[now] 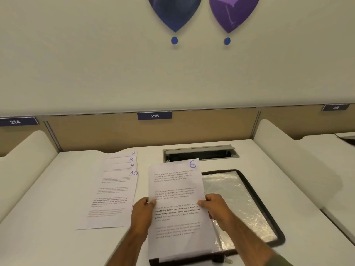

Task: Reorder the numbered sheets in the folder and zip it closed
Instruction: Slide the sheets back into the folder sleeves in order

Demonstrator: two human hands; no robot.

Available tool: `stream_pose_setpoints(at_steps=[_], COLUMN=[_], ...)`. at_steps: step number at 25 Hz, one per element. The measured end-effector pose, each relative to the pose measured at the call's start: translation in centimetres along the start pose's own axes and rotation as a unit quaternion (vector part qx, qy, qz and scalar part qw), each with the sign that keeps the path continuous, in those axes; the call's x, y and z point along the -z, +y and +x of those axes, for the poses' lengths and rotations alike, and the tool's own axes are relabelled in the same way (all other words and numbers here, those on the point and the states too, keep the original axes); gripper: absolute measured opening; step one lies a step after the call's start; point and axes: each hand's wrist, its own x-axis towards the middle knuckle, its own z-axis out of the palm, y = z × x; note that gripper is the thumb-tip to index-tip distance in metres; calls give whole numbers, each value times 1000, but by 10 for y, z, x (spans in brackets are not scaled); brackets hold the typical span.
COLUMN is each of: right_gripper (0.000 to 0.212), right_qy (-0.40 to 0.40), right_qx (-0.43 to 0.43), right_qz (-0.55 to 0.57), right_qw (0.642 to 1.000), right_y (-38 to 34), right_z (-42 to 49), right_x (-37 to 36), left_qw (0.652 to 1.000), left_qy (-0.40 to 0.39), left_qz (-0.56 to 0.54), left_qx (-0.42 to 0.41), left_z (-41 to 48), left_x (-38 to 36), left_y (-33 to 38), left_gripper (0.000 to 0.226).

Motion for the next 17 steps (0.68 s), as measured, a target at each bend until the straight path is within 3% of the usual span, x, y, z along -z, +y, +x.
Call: stream_pose_setpoints(at_steps=[17], right_gripper=[3], right_qy=[-43], right_qx=[22], right_qz=[5], right_qw=[999], right_y=[-27], right_z=[171], right_x=[211], left_qw=[997], left_qy=[59], left_qz=[-37], left_qx=[29], left_z=[84], left_x=[-227], left_y=[58], left_gripper=[18])
